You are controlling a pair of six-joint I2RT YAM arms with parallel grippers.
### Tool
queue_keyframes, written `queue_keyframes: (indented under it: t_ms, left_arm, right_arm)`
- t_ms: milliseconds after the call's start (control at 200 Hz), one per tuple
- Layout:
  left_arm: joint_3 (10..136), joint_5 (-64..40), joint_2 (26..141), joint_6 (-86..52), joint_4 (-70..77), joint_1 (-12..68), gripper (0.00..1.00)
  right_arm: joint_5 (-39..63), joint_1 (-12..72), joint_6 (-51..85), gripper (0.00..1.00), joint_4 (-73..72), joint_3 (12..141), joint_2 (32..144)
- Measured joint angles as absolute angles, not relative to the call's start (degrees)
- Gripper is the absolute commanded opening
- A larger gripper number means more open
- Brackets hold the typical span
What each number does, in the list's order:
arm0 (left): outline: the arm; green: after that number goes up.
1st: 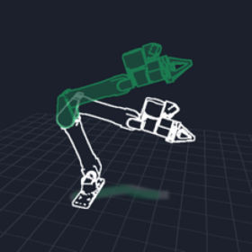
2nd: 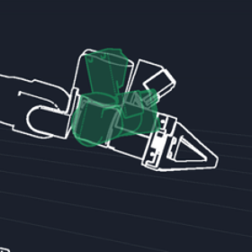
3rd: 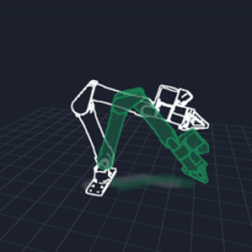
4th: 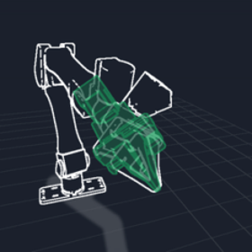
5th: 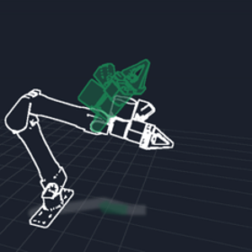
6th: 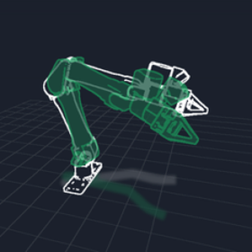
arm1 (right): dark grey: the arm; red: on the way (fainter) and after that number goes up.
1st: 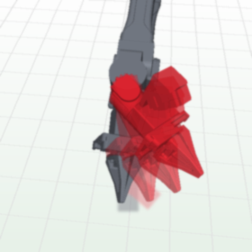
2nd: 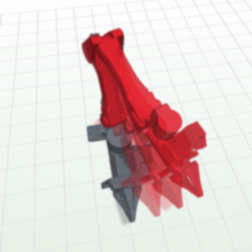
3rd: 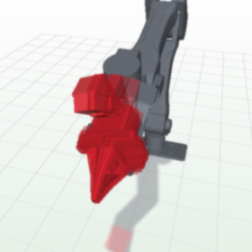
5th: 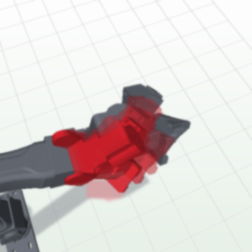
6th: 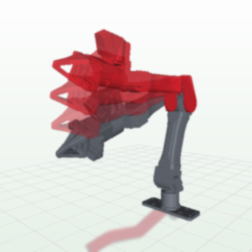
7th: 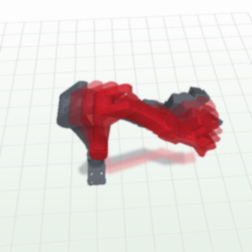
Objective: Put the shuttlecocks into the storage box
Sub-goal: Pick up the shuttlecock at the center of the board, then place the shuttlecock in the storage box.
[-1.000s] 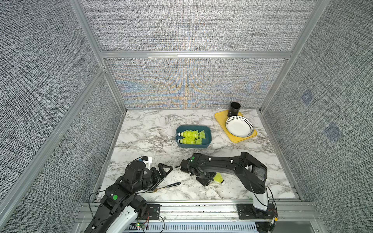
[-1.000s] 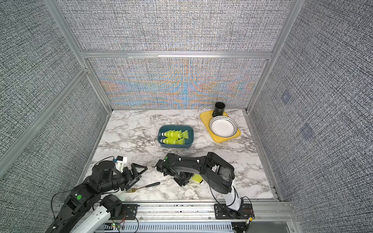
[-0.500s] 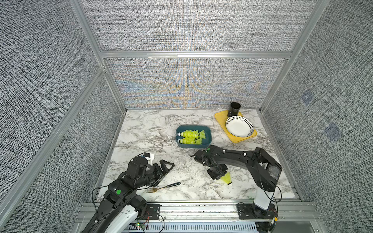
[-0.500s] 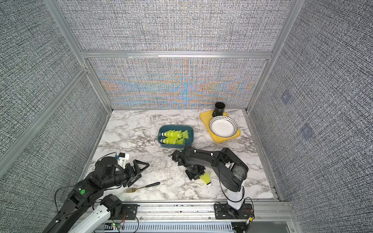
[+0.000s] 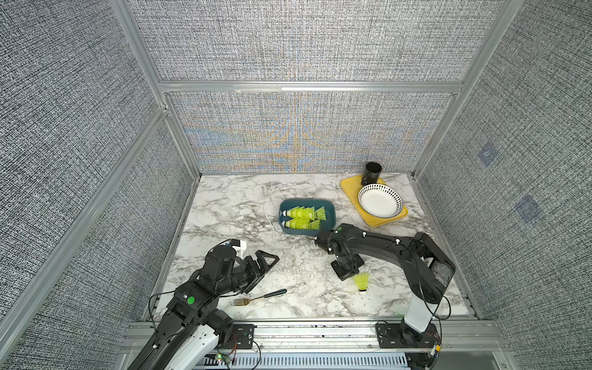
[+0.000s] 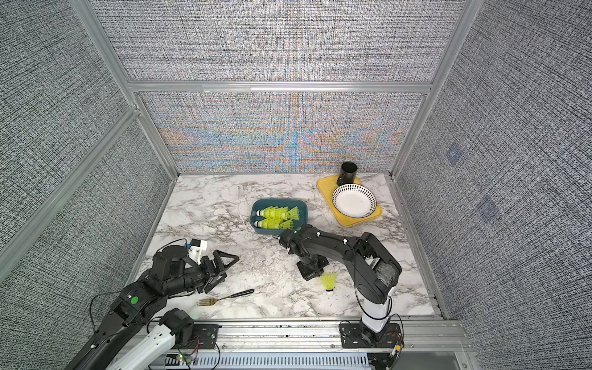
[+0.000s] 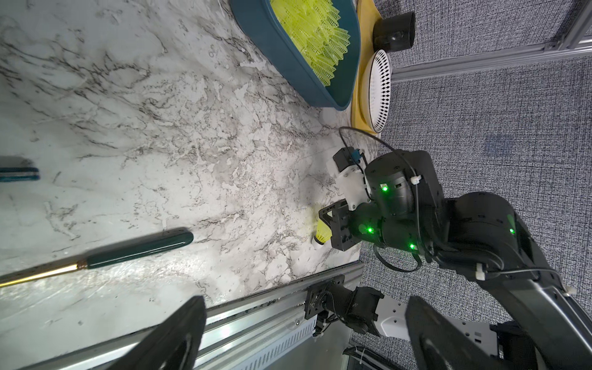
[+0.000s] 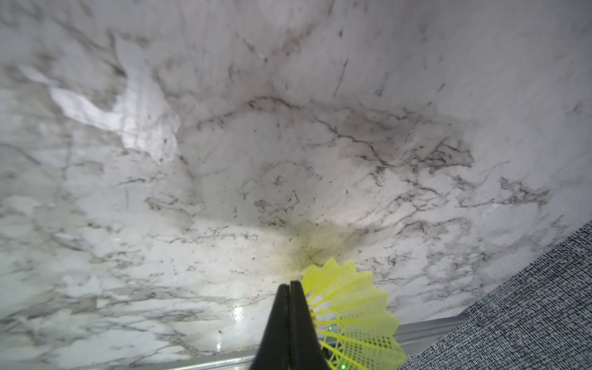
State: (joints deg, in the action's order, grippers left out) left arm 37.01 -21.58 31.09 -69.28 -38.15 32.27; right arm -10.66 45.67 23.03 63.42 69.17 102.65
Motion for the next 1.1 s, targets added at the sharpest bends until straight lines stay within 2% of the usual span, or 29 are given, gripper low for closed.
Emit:
queue_keyframes:
  t_ms: [275,550,786,1101]
  left_arm:
    - [37.9,-22.3,40.2,-69.3,-31.9,32.5,1.0]
    - [41.1,-22.4,49.1,-68.7,-26.4,33.1,1.0]
    - [43.5,-20.9,55.1,-68.3,-22.1,34.3,1.0]
    - [45.5,-16.4,60.7,-67.9,-15.9,37.1,1.0]
  right_arm:
    - [-0.7,35.3,23.9,0.0,56.6,75.7,93.9]
    - [7.6,28.0,32.0,0.0,44.0,76.3,86.7]
    - [7.4,27.4,41.2,0.0,33.7,72.6,83.3]
    - [0.9,28.5,48.3,0.0,25.0,69.8,82.0]
